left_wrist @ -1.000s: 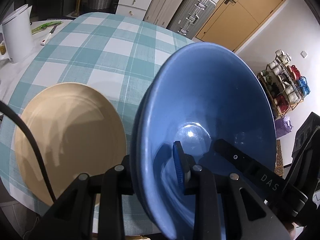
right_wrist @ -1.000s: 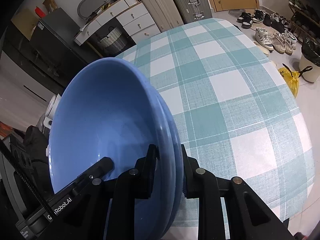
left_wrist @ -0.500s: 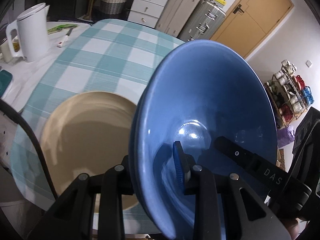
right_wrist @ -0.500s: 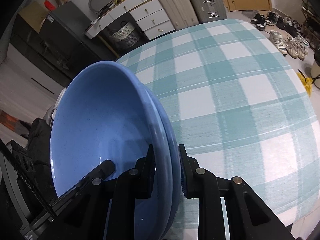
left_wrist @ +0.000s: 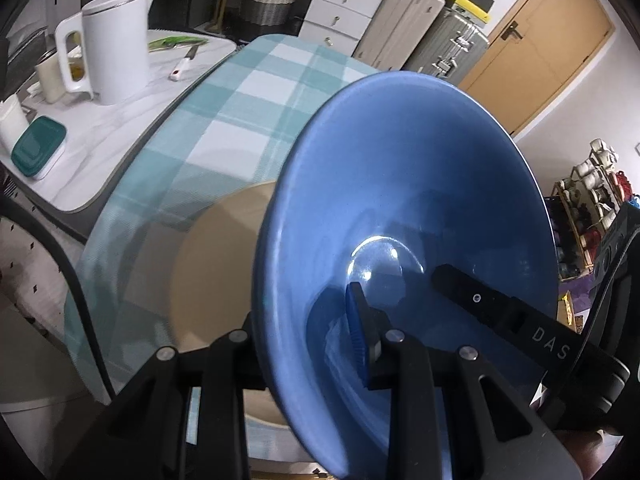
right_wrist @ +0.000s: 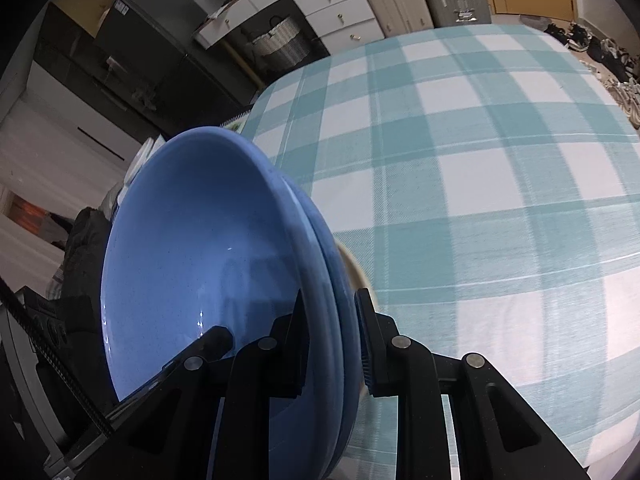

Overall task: Organize plates and bowls
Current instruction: 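Lift the bowl stack with both grippers and carry it onto the cream plates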

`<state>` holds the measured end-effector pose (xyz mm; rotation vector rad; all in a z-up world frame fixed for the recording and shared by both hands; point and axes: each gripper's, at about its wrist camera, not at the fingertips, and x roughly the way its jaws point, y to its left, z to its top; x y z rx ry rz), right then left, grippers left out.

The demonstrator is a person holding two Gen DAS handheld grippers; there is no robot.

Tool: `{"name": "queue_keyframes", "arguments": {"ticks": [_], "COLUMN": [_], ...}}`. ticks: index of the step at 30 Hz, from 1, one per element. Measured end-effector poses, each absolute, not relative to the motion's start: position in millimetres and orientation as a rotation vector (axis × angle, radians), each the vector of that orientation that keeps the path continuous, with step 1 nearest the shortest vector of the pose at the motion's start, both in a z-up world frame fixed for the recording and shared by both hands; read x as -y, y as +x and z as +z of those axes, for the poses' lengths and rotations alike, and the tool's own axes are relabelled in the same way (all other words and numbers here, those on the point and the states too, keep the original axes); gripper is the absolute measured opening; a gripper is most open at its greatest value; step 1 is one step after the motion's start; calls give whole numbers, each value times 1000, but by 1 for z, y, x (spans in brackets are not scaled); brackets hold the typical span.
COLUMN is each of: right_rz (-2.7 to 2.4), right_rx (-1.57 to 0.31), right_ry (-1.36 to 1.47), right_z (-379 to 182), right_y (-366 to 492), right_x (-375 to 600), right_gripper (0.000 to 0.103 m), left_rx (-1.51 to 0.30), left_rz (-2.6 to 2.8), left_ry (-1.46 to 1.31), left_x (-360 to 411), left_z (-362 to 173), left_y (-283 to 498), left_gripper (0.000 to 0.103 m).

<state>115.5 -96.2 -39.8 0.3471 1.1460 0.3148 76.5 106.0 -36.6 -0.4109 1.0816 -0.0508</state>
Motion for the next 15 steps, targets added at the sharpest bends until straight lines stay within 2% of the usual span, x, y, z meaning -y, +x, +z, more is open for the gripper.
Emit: {"name": "queue_keyframes", "arguments": {"ticks": [15], "right_rz": [323], "right_rx": [-1186], "right_ry": [288], "right_z": [-64], "right_y": [121], "right_x": [71], "right_gripper": [20], "left_rx": [-1143], "left_rz": [-38], "left_ry": [-432], "left_x": [-129], "left_z": [-65], "left_y": [78], "left_gripper": [27]}}
